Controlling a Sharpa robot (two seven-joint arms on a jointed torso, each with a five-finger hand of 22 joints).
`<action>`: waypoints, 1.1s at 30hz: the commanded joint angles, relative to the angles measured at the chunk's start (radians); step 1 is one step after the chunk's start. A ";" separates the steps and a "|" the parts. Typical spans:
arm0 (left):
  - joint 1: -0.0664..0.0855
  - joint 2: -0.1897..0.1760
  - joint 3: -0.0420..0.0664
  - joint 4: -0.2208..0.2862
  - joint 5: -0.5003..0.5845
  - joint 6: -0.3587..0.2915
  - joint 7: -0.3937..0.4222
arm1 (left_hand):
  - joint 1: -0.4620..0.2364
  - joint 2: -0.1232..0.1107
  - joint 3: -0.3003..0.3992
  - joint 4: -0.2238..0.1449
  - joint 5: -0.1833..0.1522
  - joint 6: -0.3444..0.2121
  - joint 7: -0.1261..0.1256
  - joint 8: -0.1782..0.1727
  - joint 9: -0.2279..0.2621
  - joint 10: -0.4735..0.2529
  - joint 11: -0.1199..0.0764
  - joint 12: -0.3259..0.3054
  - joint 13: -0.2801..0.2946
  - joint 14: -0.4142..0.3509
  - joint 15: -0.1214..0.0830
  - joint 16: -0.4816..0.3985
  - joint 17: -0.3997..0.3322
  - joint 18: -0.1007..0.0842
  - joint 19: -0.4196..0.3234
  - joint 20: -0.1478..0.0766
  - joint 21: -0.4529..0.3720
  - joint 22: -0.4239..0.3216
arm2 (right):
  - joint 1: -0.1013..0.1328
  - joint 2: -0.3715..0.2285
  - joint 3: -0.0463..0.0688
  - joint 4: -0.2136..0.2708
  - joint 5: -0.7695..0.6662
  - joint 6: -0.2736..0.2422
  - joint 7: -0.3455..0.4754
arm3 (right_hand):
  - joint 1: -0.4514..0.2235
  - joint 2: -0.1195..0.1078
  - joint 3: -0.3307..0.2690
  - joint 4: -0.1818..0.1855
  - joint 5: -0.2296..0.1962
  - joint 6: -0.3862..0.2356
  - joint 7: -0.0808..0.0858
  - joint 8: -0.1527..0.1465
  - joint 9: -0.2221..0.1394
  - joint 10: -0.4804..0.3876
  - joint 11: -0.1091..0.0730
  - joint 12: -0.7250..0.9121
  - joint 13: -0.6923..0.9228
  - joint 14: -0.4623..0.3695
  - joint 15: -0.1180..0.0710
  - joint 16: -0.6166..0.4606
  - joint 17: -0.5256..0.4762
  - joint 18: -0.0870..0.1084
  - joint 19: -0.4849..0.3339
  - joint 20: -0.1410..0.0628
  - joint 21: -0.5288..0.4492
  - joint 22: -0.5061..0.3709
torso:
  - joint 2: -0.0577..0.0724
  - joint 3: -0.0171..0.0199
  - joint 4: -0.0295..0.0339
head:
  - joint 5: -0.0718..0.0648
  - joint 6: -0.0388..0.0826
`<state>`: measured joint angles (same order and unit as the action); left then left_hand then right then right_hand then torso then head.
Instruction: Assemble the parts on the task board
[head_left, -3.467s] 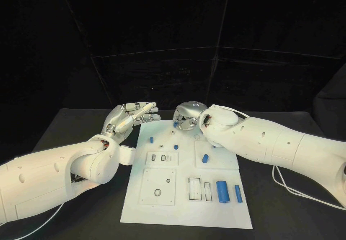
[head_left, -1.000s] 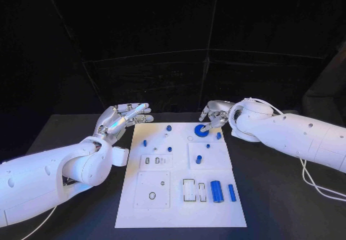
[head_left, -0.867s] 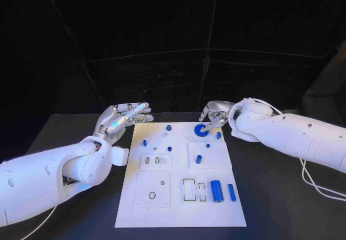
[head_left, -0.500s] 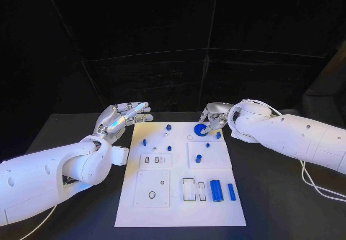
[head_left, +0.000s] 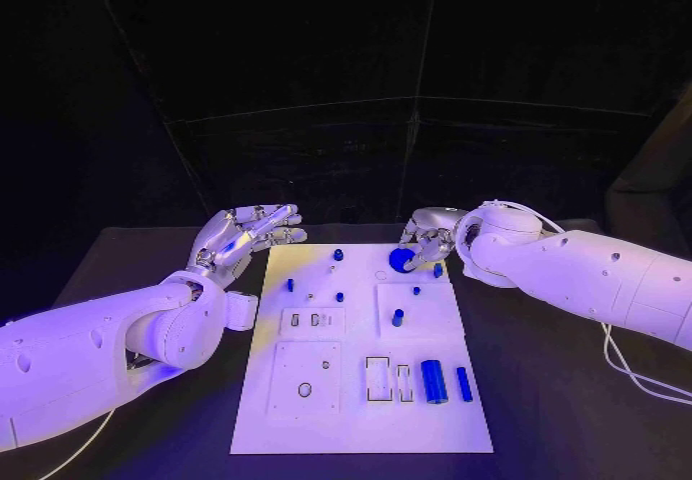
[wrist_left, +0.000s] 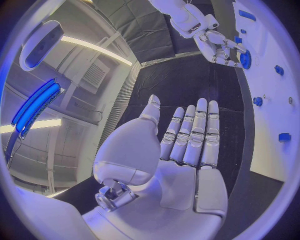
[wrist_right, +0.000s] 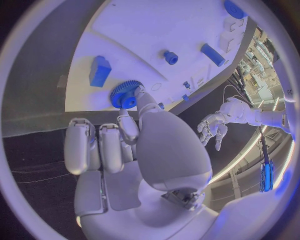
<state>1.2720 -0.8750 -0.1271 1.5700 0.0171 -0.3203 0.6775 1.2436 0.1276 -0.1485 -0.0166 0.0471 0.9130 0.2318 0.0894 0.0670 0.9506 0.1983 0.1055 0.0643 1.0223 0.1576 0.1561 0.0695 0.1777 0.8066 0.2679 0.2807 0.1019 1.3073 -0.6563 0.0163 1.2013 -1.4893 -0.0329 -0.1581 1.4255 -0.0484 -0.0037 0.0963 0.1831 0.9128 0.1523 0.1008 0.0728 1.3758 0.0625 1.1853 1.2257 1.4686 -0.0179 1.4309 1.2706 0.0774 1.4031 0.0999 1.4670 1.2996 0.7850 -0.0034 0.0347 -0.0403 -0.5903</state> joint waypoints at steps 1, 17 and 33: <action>0.002 0.001 0.001 0.000 -0.004 0.013 0.018 | 0.010 -0.002 0.001 -0.006 0.004 0.005 0.021 -0.004 -0.001 0.007 0.003 -0.006 -0.001 0.004 -0.001 -0.004 -0.001 0.007 0.006 0.001 -0.005 -0.001 | -0.001 0.001 -0.001 -0.001 -0.021 0.008 0.003 | 0.016 0.007 0.010 -0.011 -0.015 0.016 -0.001 0.007 0.001 0.012 -0.002 0.011 0.010 0.047 0.004 0.005 0.003 -0.021 0.007 -0.003 0.007 0.003 | 0.000 0.0003 0.0004 | 0.000 -0.001; 0.002 0.006 0.001 -0.005 -0.004 0.013 0.017 | 0.010 -0.002 0.001 -0.006 0.004 0.005 0.021 -0.004 -0.001 0.007 0.003 -0.006 -0.001 0.004 -0.001 -0.004 -0.001 0.007 0.006 0.001 -0.005 -0.001 | -0.007 0.003 -0.001 -0.001 -0.058 -0.021 0.015 | 0.051 0.046 0.095 -0.059 -0.018 0.083 -0.008 0.029 0.003 0.031 -0.010 0.050 0.054 0.048 -0.002 0.009 0.013 -0.023 0.014 -0.007 0.013 0.018 | 0.000 -0.0003 -0.0001 | -0.001 -0.005; 0.002 0.002 0.001 -0.003 -0.004 0.011 0.016 | 0.011 -0.001 0.001 -0.010 0.004 0.006 0.022 -0.005 -0.001 0.008 0.003 -0.008 -0.001 0.005 -0.001 -0.006 -0.001 0.007 0.007 0.001 -0.006 -0.003 | -0.007 -0.024 0.000 0.117 -0.108 -0.209 -0.010 | -0.007 0.036 0.164 -0.062 0.047 0.140 -0.027 0.029 0.000 0.057 -0.026 0.089 0.097 0.050 -0.017 0.013 0.025 -0.030 0.033 -0.022 0.026 0.051 | -0.001 -0.0006 0.0000 | -0.003 -0.007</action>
<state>1.2719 -0.8724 -0.1271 1.5654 0.0170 -0.3192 0.6775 1.2435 0.1276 -0.1483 -0.0223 0.0471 0.9130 0.2318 0.0894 0.0670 0.9542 0.2019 0.1004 0.0643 1.0223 0.1576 0.1561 0.0695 0.1776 0.8065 0.2680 0.2807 0.0996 1.2970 -0.6796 0.0154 1.3059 -1.5637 -0.1671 -0.1502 1.4282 -0.0130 0.1512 0.0317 0.2253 0.9958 0.1451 0.1307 0.0704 1.4192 0.0442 1.2788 1.3099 1.4669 -0.0274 1.4394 1.2944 0.0618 1.4300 0.0769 1.4867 1.3075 0.7842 -0.0035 0.0349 -0.0448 -0.5988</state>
